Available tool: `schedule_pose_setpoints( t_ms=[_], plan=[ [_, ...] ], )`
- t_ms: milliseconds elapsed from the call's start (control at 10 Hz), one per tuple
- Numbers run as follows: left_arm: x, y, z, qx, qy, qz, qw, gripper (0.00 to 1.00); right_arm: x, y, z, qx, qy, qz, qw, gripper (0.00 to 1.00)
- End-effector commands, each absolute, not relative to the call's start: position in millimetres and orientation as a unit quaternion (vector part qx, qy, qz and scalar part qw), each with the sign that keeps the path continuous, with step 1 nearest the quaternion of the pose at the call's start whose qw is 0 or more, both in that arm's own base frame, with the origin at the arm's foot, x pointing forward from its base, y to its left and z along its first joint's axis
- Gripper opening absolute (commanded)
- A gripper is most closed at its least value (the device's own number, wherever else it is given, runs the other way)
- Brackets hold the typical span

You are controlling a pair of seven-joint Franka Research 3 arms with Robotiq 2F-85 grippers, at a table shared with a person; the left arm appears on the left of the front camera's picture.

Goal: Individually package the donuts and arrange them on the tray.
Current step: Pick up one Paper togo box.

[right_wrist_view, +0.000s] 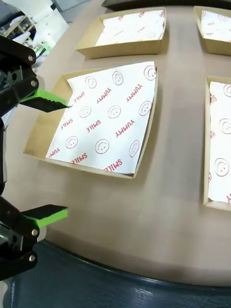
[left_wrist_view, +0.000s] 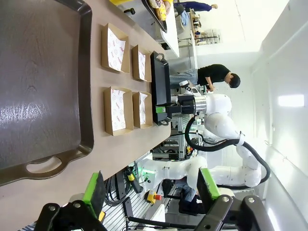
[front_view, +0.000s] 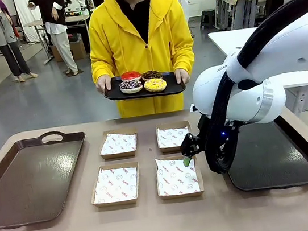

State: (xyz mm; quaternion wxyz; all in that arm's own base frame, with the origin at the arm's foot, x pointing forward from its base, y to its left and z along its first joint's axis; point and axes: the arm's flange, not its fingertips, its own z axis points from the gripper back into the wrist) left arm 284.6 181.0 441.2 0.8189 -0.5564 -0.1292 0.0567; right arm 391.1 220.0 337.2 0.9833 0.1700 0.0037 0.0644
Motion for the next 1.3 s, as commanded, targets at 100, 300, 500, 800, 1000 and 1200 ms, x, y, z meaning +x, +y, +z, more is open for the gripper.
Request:
schedule_pose_setpoints(
  t_ms=[100, 300, 500, 800, 1000, 1200],
  plan=[
    [284, 182, 442, -0.563, -0.135, 0.053, 0.814, 1.00, 390, 218, 345, 0.160, 0.004, 0.061, 0.985, 1.00],
    [284, 182, 442, -0.563, -0.135, 0.053, 0.814, 1.00, 390, 218, 345, 0.160, 0.004, 0.061, 0.985, 1.00],
    [284, 182, 442, -0.563, -0.135, 0.053, 0.814, 1.00, 390, 218, 345, 0.160, 0.004, 0.061, 0.985, 1.00],
    [284, 182, 442, -0.563, -0.135, 0.053, 0.814, 1.00, 382, 236, 342, 0.118, -0.015, 0.049, 0.992, 1.00],
    [284, 182, 442, -0.563, -0.135, 0.053, 0.814, 1.00, 382, 260, 335, 0.051, -0.030, 0.020, 0.998, 1.00],
    [284, 182, 442, -0.563, -0.135, 0.053, 0.814, 1.00, 389, 272, 325, 0.024, -0.037, -0.004, 0.999, 1.00]
  ],
)
